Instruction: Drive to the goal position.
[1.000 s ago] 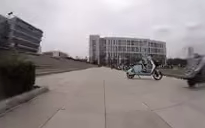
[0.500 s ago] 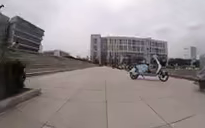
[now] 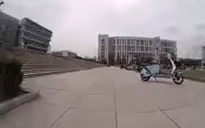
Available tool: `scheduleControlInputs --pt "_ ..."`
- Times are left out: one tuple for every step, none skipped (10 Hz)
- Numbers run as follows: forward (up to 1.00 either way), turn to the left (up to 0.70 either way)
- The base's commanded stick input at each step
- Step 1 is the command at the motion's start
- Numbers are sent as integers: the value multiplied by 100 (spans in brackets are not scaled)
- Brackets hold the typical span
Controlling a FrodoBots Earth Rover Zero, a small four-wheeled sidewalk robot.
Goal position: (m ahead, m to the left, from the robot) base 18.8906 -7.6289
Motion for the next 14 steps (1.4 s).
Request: scheduleControlInputs --pt "70 1" --pt "70 2" --pt "70 2" --pt "70 1" --pt "70 -12" --pt "70 -13" --pt "70 -10" --pt "70 -5" --pt "70 1" --pt "70 1" --pt "70 1" --pt "70 1" --pt "70 1" --pt "70 1"
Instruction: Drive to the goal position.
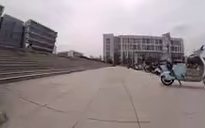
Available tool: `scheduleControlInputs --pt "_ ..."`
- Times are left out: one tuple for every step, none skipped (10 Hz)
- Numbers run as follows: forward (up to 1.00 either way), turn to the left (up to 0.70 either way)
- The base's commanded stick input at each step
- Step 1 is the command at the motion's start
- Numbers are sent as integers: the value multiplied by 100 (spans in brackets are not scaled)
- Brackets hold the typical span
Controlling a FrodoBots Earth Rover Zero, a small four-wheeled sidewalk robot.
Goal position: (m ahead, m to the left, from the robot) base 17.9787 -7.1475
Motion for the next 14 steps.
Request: scheduleControlInputs --pt "70 1" --pt "70 1" --pt "70 1" --pt "70 1" --pt "70 1" --pt "70 1" --pt "70 1" --pt "70 1" --pt "70 1" --pt "70 1" --pt "70 1" --pt "70 1" --pt "70 2" --pt "70 2"
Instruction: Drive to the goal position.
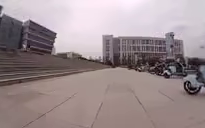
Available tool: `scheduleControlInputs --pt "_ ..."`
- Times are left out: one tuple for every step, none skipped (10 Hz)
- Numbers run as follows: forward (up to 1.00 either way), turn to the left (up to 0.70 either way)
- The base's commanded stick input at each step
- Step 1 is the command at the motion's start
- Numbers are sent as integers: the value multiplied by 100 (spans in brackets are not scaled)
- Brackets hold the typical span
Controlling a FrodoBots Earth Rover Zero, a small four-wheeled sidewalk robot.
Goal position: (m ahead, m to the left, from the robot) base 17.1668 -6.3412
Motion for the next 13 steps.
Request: scheduleControlInputs --pt "70 2" --pt "70 2" --pt "70 1" --pt "70 2" --pt "70 1" --pt "70 2" --pt "70 1" --pt "70 1" --pt "70 2" --pt "70 2" --pt "70 1" --pt "70 1" --pt "70 1"
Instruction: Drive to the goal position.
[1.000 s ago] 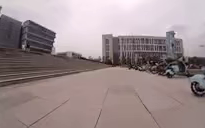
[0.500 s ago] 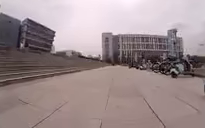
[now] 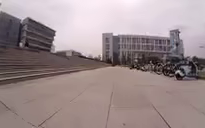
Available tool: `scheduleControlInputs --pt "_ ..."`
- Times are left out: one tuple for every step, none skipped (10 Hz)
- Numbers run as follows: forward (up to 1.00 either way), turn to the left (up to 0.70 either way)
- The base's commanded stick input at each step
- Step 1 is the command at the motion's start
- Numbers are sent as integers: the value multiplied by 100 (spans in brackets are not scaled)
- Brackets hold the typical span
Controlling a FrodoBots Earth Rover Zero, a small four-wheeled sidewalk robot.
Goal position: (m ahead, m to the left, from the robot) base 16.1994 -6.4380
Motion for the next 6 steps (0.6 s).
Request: scheduleControlInputs --pt "70 2" --pt "70 1" --pt "70 1" --pt "70 1" --pt "70 1" --pt "70 2"
